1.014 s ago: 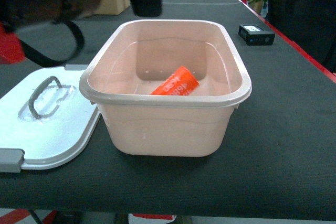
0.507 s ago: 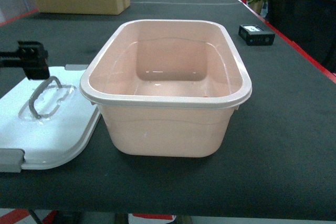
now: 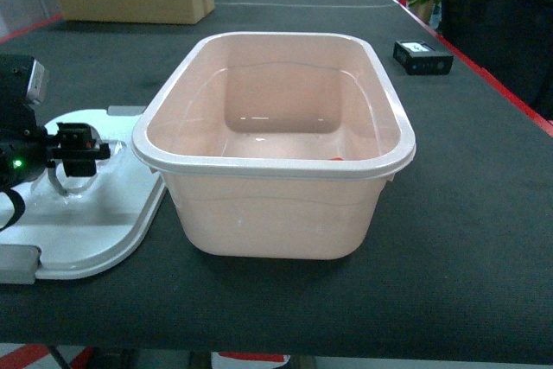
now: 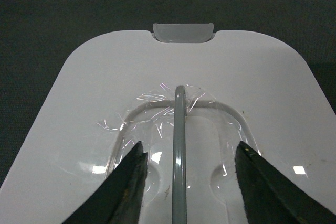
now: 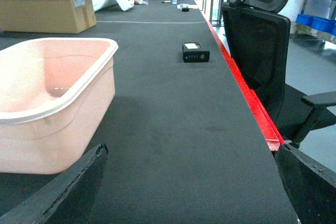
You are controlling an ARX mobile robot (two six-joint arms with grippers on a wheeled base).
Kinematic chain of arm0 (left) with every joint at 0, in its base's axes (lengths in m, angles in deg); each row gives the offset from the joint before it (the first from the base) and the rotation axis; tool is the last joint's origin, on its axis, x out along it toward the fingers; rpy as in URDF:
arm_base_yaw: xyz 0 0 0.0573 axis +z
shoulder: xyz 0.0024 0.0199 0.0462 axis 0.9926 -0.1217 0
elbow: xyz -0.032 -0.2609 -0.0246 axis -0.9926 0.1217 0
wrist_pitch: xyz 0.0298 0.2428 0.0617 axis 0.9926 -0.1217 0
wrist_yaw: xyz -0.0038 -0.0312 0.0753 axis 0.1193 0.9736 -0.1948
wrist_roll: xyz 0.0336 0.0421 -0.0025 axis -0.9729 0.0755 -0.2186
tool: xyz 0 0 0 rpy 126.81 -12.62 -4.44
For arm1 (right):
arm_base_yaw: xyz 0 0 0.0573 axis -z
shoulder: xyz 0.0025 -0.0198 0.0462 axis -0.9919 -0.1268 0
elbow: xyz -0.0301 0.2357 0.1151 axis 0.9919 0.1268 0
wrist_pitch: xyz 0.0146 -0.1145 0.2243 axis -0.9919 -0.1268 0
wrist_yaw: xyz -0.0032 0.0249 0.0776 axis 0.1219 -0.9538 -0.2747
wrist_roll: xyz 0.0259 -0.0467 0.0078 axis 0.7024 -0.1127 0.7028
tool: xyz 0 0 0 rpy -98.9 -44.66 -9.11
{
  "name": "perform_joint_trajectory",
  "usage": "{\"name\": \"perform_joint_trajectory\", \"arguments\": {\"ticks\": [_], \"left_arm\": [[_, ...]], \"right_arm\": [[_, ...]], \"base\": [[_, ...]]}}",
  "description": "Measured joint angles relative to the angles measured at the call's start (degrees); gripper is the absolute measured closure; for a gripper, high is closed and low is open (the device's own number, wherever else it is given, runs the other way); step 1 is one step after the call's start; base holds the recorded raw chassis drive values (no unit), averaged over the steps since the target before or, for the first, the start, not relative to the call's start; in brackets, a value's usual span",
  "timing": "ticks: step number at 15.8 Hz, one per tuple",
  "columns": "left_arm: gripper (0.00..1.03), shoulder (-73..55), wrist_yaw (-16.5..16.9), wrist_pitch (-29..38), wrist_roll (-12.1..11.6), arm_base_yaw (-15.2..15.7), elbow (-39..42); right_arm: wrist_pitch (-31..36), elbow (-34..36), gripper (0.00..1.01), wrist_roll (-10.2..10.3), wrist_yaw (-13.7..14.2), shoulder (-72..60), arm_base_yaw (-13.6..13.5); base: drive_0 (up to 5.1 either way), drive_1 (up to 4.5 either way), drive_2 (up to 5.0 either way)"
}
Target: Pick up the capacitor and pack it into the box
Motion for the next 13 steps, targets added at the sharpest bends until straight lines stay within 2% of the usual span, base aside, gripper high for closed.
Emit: {"name": "perform_joint_trajectory", "arguments": {"ticks": [2,6,8,13], "left_arm": [[0.79,0.0,0.0,0.0,0.0,0.0,0.0],[0.89,0.0,0.0,-0.1,0.0,0.0,0.2],[1.01,0.0,-0.2,0.0,0.0,0.1,0.4],[1.01,1.5,-0.2,-1.0,0.0,1.0,1.6]], "right_arm": [[0.0,0.0,0.03,0.0,0.0,0.0,0.0],[0.0,0.0,0.03,0.0,0.0,0.0,0.0],[0.0,0.0,0.03,0.0,0.0,0.0,0.0],[0.0,0.0,0.03,0.0,0.0,0.0,0.0]], "base": [[0.0,0.00,0.0],[0.0,0.00,0.0],[0.0,0.00,0.0],[0.0,0.00,0.0]]}}
